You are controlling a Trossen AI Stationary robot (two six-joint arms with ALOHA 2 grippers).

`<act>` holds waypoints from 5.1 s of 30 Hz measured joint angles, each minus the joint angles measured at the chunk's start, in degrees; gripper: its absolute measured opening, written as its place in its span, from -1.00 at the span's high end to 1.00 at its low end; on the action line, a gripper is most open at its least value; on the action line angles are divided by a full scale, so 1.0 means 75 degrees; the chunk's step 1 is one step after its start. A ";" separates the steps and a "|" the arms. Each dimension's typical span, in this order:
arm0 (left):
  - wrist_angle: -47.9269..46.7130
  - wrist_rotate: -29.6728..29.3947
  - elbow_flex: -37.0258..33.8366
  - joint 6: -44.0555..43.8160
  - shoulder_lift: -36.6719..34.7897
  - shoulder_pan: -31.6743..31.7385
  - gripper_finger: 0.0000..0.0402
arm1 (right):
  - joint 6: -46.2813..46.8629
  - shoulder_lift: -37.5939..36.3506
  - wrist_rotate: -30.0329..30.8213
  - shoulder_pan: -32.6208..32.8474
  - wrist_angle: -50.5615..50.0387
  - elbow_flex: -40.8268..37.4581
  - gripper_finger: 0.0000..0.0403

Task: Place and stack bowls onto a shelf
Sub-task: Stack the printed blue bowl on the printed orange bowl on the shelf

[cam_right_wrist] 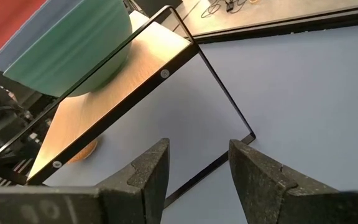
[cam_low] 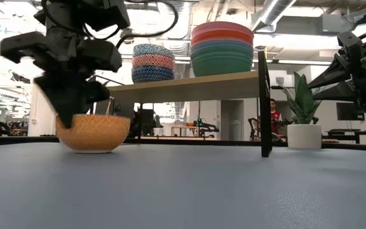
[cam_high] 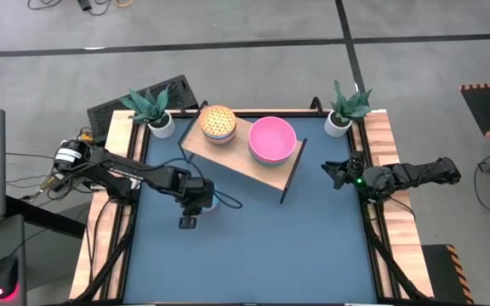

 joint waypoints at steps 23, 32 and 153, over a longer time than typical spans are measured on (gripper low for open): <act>-0.4982 -0.0479 0.5410 0.0645 -0.0044 -0.0093 1.00 | -0.0207 0.0003 0.0003 0.0000 0.0000 0.0000 0.05; -0.5678 -0.2431 0.7991 0.1761 -0.0056 0.0628 1.00 | -0.0347 0.0003 0.0009 0.0000 -0.0001 0.0000 0.05; -0.5613 -0.1964 0.8593 0.5317 0.1422 0.3539 0.54 | -0.0405 0.0003 0.0015 -0.0001 -0.0002 0.0000 0.05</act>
